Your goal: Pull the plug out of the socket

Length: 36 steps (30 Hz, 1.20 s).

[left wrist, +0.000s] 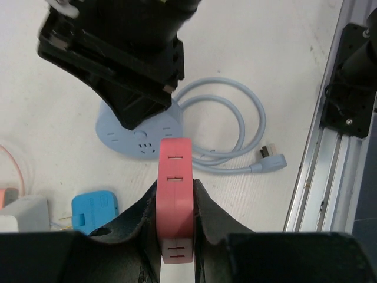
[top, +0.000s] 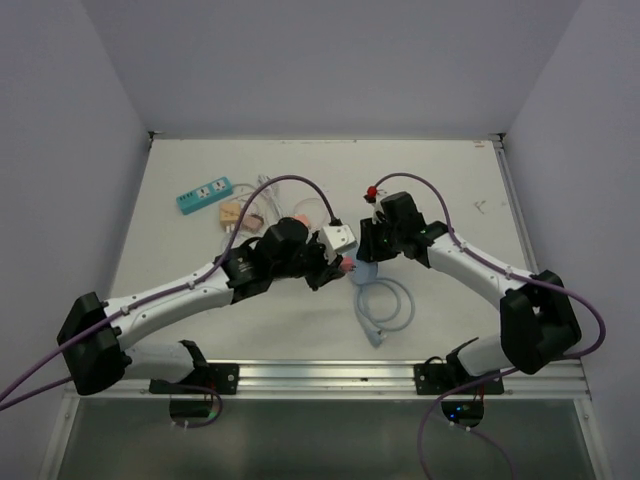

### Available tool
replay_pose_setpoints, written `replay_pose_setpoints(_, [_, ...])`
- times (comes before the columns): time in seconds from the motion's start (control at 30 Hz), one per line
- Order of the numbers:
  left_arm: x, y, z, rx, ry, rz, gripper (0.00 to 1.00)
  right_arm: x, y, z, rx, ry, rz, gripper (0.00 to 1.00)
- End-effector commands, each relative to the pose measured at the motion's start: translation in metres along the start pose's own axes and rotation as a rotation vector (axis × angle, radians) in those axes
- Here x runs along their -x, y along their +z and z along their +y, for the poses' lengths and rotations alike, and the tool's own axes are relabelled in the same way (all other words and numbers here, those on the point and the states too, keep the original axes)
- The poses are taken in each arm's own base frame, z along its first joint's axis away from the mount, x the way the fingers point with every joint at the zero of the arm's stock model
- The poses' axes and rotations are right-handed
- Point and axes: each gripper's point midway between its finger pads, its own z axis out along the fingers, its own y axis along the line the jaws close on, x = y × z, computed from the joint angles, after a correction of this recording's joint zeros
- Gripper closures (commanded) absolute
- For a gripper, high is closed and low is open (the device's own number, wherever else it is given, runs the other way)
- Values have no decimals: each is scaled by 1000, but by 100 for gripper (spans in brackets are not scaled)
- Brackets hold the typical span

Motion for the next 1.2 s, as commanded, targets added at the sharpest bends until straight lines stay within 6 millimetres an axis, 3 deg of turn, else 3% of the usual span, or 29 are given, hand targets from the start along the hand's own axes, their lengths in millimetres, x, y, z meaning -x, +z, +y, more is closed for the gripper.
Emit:
replay_pose_setpoints(0.0, [36,-27,-5,-6,21,-80,100,16,-6,2,-4,-31,-45,100])
replay_pose_setpoints(0.07, [36,-33,10,74,-9,-93,100,24,-12,7,19,-19,-75,100])
replay_pose_setpoints(0.17, [12,-37,46,214,-160,-58,100,35,-20,5,33,25,-120,100])
replay_pose_setpoints(0.2, [3,-42,70,284,-225,-50,100,33,-20,2,36,44,-126,100])
replay_pose_setpoints(0.3, [-28,-52,114,449,-415,-14,89,38,-25,-5,79,138,-164,100])
replay_pose_setpoints(0.5, [-81,-65,168,600,-704,-38,83,39,-28,-7,113,179,-196,100])
replay_pose_setpoints(0.57, [-94,-66,180,602,-785,-75,77,39,-27,-9,111,188,-202,100])
replay_pose_setpoints(0.9, [-122,-67,203,600,-944,-153,45,31,-11,-17,127,300,-206,100])
replay_pose_setpoints(1.1, [-107,-86,204,617,-944,-195,25,28,0,-25,113,360,-200,100])
replay_pose_setpoints(1.13, [-104,-93,207,641,-935,-202,20,36,1,-27,115,364,-232,100])
replay_pose_setpoints(1.17, [-91,-104,207,658,-916,-230,18,37,3,-30,109,373,-236,100])
